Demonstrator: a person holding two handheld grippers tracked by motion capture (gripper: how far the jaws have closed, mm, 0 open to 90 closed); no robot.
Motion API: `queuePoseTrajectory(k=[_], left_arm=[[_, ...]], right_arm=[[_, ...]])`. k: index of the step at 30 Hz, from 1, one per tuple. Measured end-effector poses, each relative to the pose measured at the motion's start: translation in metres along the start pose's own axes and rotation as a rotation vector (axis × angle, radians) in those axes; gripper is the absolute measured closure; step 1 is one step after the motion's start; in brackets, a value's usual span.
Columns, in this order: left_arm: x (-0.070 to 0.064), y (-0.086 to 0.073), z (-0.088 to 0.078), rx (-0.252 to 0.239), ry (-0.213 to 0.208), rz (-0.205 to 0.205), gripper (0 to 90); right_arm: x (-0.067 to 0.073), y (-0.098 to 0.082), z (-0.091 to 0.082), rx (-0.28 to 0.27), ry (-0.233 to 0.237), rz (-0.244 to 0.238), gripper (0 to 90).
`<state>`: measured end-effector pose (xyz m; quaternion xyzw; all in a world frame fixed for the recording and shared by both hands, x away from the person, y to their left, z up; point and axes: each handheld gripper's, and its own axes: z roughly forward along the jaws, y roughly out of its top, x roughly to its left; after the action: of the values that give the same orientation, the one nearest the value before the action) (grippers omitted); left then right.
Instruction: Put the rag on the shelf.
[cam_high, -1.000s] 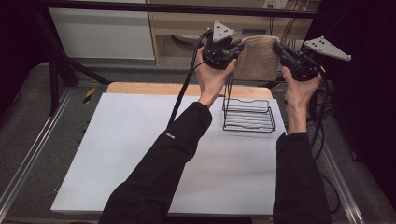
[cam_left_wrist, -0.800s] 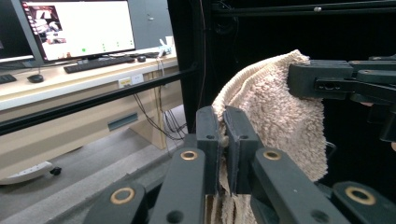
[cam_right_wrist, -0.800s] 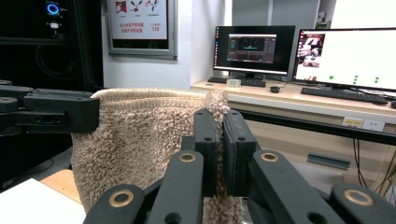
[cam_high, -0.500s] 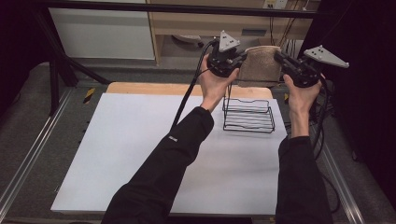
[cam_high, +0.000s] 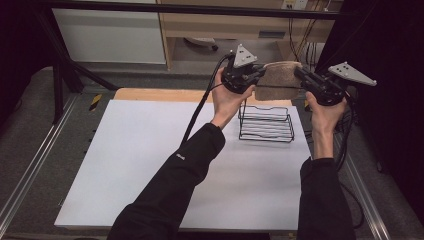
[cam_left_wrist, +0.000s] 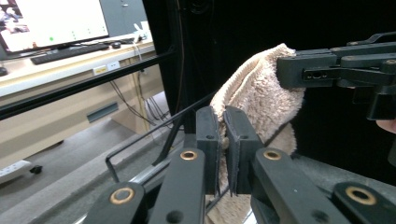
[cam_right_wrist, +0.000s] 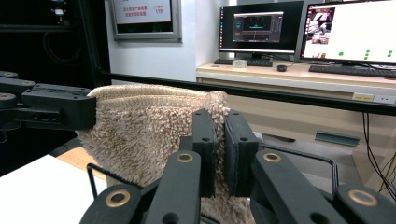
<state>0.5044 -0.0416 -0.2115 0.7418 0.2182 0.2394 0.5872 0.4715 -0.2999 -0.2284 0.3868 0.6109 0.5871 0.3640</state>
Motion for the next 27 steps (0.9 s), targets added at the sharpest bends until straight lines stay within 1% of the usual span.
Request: queuePoseTrajectory(k=[5, 10, 13, 19, 21, 24, 27], left_arm=[[-0.004, -0.002, 0.001, 0.02, -0.017, 0.001, 85.0], [-0.008, -0.006, 0.001, 0.027, -0.036, -0.004, 84.9], [-0.011, -0.009, 0.0, 0.038, -0.046, -0.001, 84.6], [-0.016, -0.015, -0.001, 0.063, -0.052, 0.011, 83.9], [-0.018, -0.017, -0.002, 0.073, -0.052, 0.021, 83.6], [-0.02, -0.02, -0.002, 0.082, -0.057, 0.021, 82.6], [-0.021, -0.02, -0.004, 0.092, -0.061, 0.027, 81.0]], right_arm=[[0.0, -0.004, -0.007, 0.016, -0.008, 0.011, 83.7], [0.001, -0.008, -0.013, 0.031, -0.015, -0.004, 83.5], [0.0, -0.01, -0.016, 0.038, -0.014, -0.002, 83.1], [0.001, -0.018, -0.021, 0.054, 0.004, 0.001, 83.5], [0.001, -0.021, -0.023, 0.062, 0.012, 0.001, 83.7], [0.001, -0.025, -0.024, 0.074, 0.021, -0.007, 84.0], [0.001, -0.027, -0.024, 0.08, 0.028, -0.003, 84.2]])
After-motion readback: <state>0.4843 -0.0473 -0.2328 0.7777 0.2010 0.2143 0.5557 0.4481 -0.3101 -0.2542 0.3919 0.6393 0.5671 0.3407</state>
